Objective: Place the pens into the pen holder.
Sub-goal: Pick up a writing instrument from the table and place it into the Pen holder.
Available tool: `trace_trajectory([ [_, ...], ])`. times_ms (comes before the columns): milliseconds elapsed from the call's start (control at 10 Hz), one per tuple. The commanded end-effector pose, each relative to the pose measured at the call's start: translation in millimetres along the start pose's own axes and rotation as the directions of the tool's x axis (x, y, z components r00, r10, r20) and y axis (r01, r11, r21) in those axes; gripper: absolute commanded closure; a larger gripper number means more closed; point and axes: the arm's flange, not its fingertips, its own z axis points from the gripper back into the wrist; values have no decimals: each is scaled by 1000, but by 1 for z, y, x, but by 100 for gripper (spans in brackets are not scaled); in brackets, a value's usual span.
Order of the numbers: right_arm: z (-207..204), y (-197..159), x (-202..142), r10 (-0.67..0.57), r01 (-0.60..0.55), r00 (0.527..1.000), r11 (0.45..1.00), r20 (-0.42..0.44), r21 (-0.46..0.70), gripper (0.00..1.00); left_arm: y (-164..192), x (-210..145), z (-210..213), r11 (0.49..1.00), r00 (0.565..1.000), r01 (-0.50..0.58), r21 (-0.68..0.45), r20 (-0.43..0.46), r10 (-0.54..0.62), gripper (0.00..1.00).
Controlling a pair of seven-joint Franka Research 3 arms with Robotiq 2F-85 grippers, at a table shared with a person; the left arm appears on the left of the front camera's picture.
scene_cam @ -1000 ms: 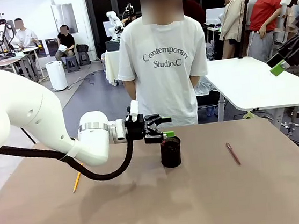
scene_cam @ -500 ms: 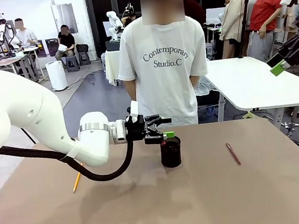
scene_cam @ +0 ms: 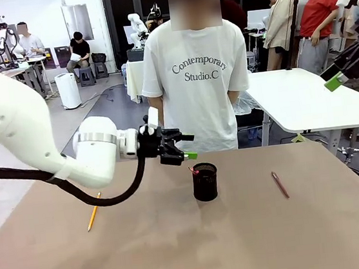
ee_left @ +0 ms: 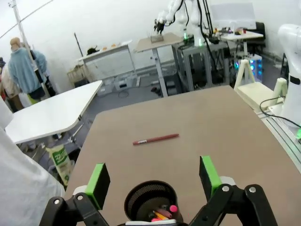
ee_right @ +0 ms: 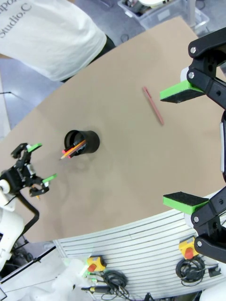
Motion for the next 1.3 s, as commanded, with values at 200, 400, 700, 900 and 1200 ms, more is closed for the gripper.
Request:
trace_trajectory([
  [200, 2, 1, 2, 4, -4, 1000, 1000, 1, 1, 0, -24, 70, 43, 989, 936, -125, 78, -321, 143, 0],
  [400, 2, 1, 2, 4, -4, 1000, 1000, 1, 1, 0, -25, 92, 70, 984, 897, -100, 144, -415, 152, 0],
  [700, 2, 1, 2, 4, -4, 1000, 1000, 1, 1, 0, -37, 115, 126, 953, 839, -146, 265, -477, 262, 0],
  [900, 2, 1, 2, 4, -4, 1000, 1000, 1, 1, 0, -50, 122, 153, 905, 659, -144, 400, -643, 390, 0],
  [1200, 2, 1, 2, 4, -4, 1000, 1000, 1, 1, 0, -57, 115, 175, 807, 465, -149, 572, -680, 568, 0],
])
